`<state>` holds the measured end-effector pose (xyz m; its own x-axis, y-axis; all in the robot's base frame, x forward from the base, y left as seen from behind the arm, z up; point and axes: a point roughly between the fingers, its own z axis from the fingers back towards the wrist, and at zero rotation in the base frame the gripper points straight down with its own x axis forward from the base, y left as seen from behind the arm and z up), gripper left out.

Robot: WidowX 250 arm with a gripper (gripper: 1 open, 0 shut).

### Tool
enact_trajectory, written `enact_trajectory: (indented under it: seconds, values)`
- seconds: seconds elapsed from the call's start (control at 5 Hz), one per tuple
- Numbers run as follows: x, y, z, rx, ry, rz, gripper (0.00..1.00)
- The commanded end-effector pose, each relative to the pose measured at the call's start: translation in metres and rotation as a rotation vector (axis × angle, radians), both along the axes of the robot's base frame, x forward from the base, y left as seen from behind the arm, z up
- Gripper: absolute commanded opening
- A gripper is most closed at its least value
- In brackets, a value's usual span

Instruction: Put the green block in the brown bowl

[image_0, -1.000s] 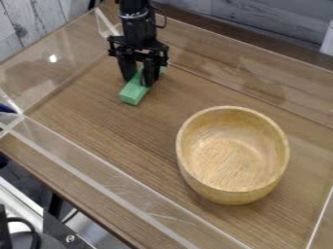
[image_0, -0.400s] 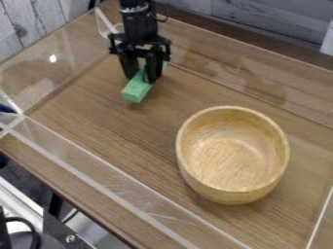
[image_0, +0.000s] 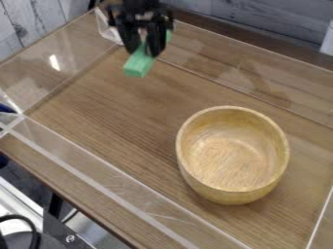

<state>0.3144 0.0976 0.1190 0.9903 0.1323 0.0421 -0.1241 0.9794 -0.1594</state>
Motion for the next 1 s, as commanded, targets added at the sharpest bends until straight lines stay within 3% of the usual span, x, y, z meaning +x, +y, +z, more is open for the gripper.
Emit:
enact_trajectory:
  seconds: [0.0, 0.2, 0.8]
  values:
    - [0.0, -0.018, 0.048, -0.005, -0.099, -0.04, 0.0]
    - [-0.009, -0.043, 0.055, -0.028, -0.098, -0.097, 0.0]
    - [-0.045, -0.122, 0.012, -0.041, -0.05, -0.257, 0.0]
